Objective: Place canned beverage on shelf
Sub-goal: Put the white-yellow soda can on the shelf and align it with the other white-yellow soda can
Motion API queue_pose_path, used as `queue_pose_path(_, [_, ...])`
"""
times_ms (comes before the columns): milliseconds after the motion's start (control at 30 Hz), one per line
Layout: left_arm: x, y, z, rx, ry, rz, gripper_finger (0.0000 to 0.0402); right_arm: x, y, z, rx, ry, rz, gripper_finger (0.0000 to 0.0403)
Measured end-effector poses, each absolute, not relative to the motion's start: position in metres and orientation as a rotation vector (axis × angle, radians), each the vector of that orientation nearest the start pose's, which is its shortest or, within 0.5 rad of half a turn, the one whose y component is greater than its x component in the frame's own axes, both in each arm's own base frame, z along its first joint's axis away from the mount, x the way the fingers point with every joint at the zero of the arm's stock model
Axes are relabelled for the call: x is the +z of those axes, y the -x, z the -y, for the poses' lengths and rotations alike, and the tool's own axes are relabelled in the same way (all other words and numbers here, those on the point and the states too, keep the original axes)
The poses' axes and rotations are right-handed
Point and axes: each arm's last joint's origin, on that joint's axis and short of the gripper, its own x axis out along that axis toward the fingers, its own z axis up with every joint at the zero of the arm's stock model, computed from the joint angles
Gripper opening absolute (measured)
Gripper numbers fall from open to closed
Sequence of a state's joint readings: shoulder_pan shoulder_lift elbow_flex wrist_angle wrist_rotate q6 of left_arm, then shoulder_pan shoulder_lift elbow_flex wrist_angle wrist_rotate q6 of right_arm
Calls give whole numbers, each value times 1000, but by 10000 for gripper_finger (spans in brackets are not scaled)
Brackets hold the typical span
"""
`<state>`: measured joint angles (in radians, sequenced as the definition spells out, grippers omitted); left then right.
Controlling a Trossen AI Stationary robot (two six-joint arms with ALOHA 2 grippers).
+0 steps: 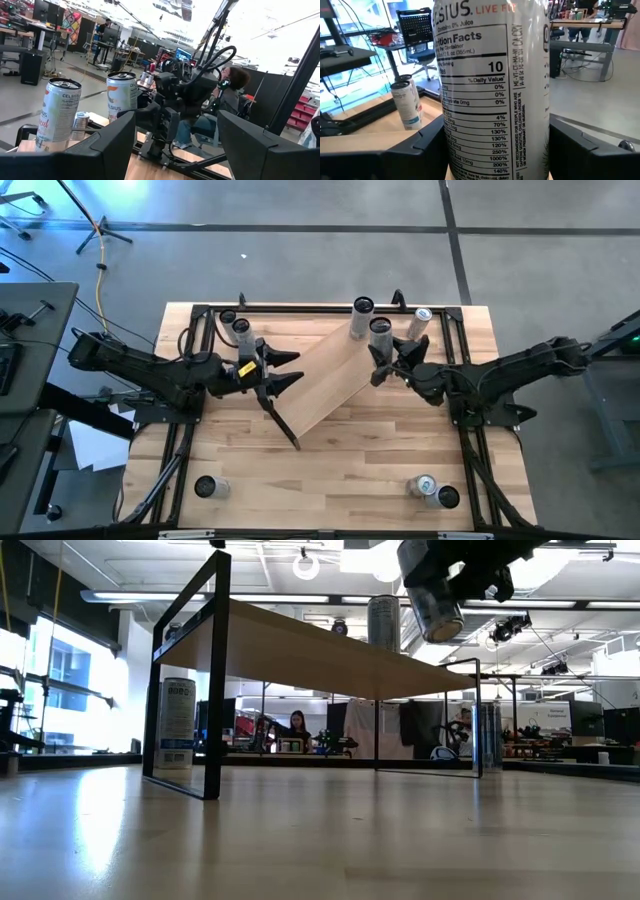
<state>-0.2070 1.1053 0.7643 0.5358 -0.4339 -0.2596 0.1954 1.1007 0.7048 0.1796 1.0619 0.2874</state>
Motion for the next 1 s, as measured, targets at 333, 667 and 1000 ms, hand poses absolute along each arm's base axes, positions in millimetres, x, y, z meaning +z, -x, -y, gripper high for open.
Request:
queue_pose_path(333, [332,-242,38,201,319,215,251,258,-217,-18,-799,-191,90,241])
queue_pose_path(667, [333,-242,38,224,324,225,251,252,-220,-5,-825,-101,29,241])
queue_pose_path(1000, [333,-242,38,224,323,225,251,243,-227,3,-846,-136,13,241])
